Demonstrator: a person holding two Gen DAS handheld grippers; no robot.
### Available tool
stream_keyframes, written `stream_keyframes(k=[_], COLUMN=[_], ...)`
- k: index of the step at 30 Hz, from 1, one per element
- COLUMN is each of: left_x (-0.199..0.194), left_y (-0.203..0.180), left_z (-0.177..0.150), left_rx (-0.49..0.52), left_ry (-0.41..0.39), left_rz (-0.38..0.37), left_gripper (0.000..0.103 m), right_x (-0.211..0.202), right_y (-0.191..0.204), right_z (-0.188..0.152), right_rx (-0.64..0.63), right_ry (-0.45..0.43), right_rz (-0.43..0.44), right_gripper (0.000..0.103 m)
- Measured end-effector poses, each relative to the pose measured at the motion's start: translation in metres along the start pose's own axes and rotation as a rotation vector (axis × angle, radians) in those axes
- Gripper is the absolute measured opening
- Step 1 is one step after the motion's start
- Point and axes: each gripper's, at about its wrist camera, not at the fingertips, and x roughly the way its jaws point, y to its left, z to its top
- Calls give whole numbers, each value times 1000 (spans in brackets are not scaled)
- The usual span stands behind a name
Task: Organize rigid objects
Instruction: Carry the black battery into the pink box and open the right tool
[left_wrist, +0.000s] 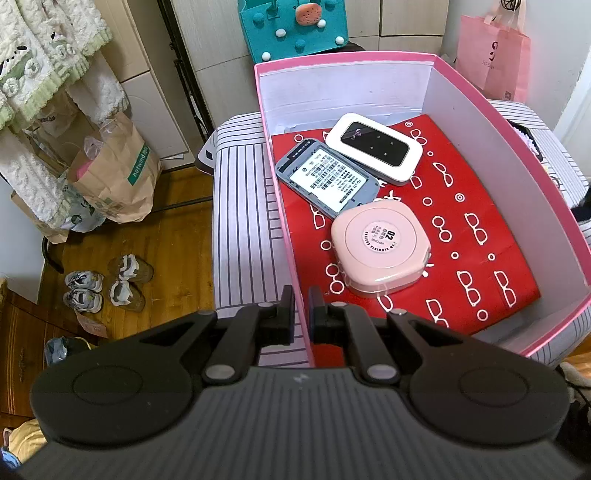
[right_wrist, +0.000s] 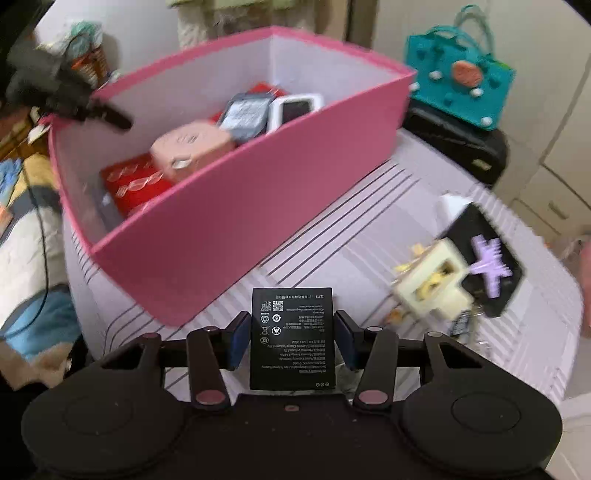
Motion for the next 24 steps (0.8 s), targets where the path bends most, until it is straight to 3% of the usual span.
stream_keyframes(k=[7,14,17,24], left_x=[0,0,0,-2], left_y=[-1,4,5,11], left_z=[0,-1,-1,-4], left_rx=[15,-8,-11,-37], left_ry=[-3,1,-2,-22], left_rz=[-4,-25,-28,-61], left_gripper=[6,7,7,8], right_x=[-61,-72,-51,14], right_y=[-15,27,44,73], right_z=[27,77,102,128], right_rx=[-1,-191,-293,-488], right_ry=[-156,-207,-164,45], right_rz=[-69,59,110,129], right_gripper=[54,54,54,54])
